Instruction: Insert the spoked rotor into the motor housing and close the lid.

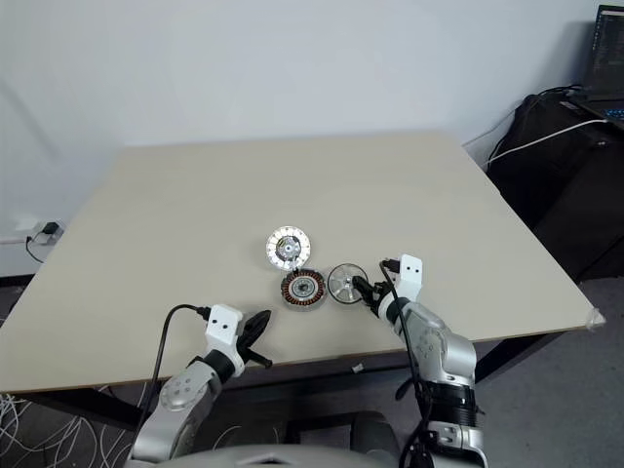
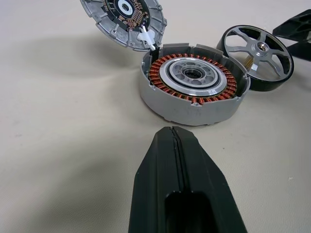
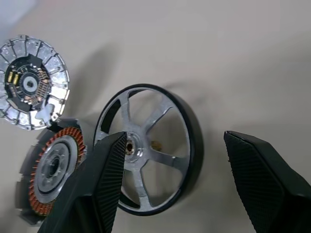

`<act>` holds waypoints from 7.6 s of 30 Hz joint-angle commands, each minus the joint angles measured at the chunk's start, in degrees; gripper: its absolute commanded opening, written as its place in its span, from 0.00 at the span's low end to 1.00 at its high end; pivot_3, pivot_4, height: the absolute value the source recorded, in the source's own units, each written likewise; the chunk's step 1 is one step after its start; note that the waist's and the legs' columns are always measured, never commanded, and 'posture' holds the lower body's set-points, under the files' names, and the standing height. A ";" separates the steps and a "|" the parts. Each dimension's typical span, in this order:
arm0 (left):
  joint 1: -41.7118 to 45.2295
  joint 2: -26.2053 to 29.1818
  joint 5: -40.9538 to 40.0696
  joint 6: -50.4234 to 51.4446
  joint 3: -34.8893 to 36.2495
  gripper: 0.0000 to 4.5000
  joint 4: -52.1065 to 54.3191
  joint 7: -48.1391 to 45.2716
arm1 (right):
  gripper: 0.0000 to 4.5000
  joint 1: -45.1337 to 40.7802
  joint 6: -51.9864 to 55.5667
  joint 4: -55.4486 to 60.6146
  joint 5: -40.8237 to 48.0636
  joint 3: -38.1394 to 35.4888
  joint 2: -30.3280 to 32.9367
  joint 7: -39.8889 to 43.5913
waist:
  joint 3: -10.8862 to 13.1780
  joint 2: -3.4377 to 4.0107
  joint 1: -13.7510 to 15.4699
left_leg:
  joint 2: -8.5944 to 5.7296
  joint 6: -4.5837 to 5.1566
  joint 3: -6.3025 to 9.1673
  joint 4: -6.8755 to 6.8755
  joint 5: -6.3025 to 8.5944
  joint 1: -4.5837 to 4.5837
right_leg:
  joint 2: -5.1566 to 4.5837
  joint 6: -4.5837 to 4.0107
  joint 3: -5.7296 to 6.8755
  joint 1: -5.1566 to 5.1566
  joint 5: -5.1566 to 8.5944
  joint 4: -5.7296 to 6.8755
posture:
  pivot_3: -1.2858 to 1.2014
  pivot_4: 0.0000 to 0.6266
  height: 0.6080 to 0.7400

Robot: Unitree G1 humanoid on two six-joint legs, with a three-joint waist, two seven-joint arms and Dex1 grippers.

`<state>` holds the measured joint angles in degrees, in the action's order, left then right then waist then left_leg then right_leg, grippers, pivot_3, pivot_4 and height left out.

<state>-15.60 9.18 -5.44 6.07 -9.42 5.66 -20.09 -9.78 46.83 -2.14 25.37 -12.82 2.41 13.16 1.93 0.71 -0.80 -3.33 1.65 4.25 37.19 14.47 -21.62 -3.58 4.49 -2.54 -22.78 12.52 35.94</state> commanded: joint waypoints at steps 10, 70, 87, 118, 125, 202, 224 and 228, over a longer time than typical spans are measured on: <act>1.15 0.09 -0.54 -0.48 0.84 0.00 2.38 0.07 | 0.76 -2.04 1.70 -1.38 5.23 -0.22 -0.91 2.62 | 0.00 0.02 -0.01 | 0.00 0.01 0.00 0.00 0.00 0.00 | 0.00 0.00 0.00 0.00 0.00 0.00 | 0.52 0.00 1.00; -0.20 -0.15 -0.36 -1.03 1.30 0.00 2.75 0.30 | 0.09 -4.55 11.97 1.35 38.81 -0.23 -15.54 -20.62 | 0.14 0.26 -0.84 | 0.02 0.28 0.01 -0.12 -0.15 -0.08 | 0.00 -0.07 -0.01 -0.12 0.04 -0.03 | 0.52 0.00 1.00; -0.81 -0.03 -0.37 -1.03 1.53 0.00 3.03 0.59 | 0.09 -3.00 13.35 -3.06 40.07 1.07 -15.33 -23.41 | 0.15 0.27 -0.96 | 0.03 0.28 0.02 -0.13 -0.15 -0.08 | -0.02 -0.07 -0.01 -0.12 0.04 -0.04 | 0.52 0.00 1.00; -0.66 0.59 -0.29 -0.76 1.78 0.00 3.45 0.27 | 0.09 -1.72 13.93 -6.93 39.14 1.03 -15.78 -23.54 | 0.16 0.29 -1.24 | 0.03 0.28 0.02 -0.14 -0.14 -0.11 | -0.03 -0.07 0.00 -0.15 0.05 -0.06 | 0.52 0.00 1.00; -0.70 0.57 -0.28 -0.64 1.79 0.00 3.49 0.31 | 0.30 -1.73 14.16 -7.14 39.18 1.09 -15.75 -23.10 | 0.16 0.29 -1.25 | 0.03 0.27 0.02 -0.14 -0.14 -0.13 | -0.03 -0.07 0.00 -0.15 0.05 -0.07 | 0.52 0.00 1.00; 0.95 -0.64 -0.68 -2.45 0.79 0.00 0.97 -0.77 | 0.00 -12.44 -25.86 -1.02 -27.18 39.68 13.70 22.68 | 0.14 -0.09 -0.18 | -0.06 0.24 0.05 -0.02 -0.09 0.04 | -0.01 -0.06 0.03 0.02 0.10 0.03 | 0.52 0.00 1.00; 0.61 -3.24 -0.19 -7.94 0.92 0.00 -2.65 0.38 | 0.70 -28.46 -36.21 -11.04 -40.65 52.74 21.45 48.04 | 0.13 -0.13 0.20 | -0.06 0.26 0.05 0.03 -0.11 0.05 | 0.01 -0.14 0.05 0.04 -0.19 0.03 | 0.52 0.00 1.00; 0.68 -3.62 -0.24 -8.50 0.95 0.00 -3.38 0.34 | 0.70 -29.24 -35.57 -12.21 -40.92 53.81 21.56 52.92 | 0.12 -0.14 0.20 | -0.06 0.25 0.06 0.04 -0.11 0.05 | 0.01 -0.15 0.06 0.04 -0.20 0.04 | 0.52 0.00 1.00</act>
<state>-15.60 5.85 -5.45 -0.82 -8.51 2.08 -19.97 -37.50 11.58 -14.61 -15.50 41.13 24.11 64.25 2.05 0.57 -0.61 -3.39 1.90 4.30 37.23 14.36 -21.57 -3.57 4.33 -2.48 -22.74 12.33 35.97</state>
